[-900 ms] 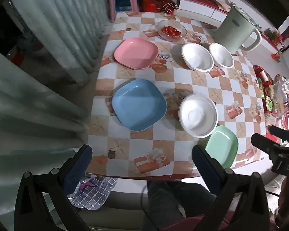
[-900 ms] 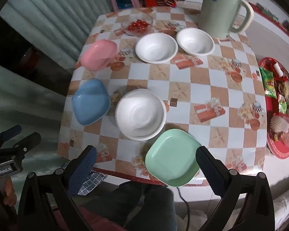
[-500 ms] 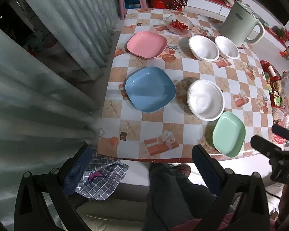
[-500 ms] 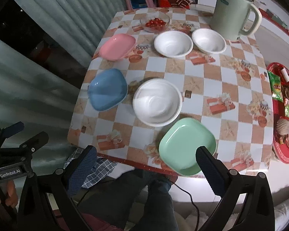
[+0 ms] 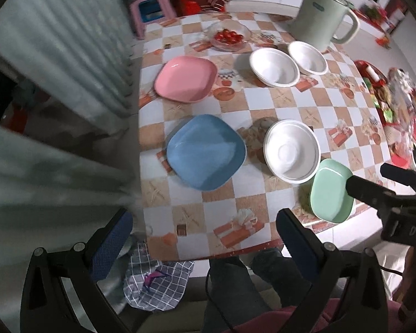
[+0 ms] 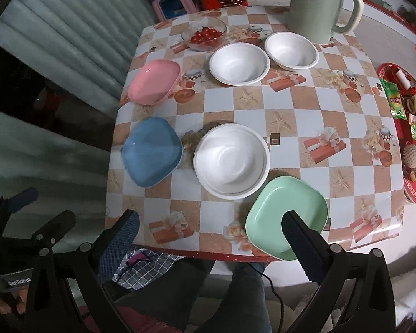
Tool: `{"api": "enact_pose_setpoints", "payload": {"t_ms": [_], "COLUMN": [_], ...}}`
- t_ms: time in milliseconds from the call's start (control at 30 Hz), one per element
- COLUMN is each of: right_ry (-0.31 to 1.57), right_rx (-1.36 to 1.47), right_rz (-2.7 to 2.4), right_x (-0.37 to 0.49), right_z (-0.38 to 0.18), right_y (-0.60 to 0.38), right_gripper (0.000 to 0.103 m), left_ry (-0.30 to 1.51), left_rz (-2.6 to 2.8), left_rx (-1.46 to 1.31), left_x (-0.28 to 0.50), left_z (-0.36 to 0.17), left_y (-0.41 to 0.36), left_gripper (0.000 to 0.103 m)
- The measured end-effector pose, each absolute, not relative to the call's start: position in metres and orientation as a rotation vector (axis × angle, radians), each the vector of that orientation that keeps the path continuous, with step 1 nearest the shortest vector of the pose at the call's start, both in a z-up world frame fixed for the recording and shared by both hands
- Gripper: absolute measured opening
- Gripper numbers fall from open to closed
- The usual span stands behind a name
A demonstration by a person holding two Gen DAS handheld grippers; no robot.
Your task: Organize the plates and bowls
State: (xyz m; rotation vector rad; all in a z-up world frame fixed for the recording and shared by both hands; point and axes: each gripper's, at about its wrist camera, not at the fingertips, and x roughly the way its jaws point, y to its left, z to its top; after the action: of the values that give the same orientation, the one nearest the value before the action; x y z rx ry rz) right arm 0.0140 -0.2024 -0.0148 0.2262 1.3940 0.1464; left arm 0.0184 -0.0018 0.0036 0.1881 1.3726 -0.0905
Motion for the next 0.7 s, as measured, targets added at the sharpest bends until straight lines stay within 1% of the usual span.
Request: {"api": "enact_pose_setpoints", "payload": {"t_ms": [267,400,700], "right_ry": [1.442,1.472,1.505], "right_rx": [0.310,0.343,0.314], "right_rz": [0.006,-0.039,-0.046], "right_x": [0.015,0.013,0.023], "right_z": [-0.033,-0.039,-0.048], "right_y": [-0.225,-0.233,-0.218], "right_gripper": [0.103,0.103,0.103], "left_ry": [1.439,1.445,1.480], "left_rz": [-0.224,-0.267,-0.274], "left_rx": [0.288,0.319,0.293], "left_x": [0.042,0.050,0.060], "left_z": [-0.024,-0.032,-0.046], "left_y": [-0.025,-0.033,-0.017], "left_gripper": [0.103,0.103,0.103]}}
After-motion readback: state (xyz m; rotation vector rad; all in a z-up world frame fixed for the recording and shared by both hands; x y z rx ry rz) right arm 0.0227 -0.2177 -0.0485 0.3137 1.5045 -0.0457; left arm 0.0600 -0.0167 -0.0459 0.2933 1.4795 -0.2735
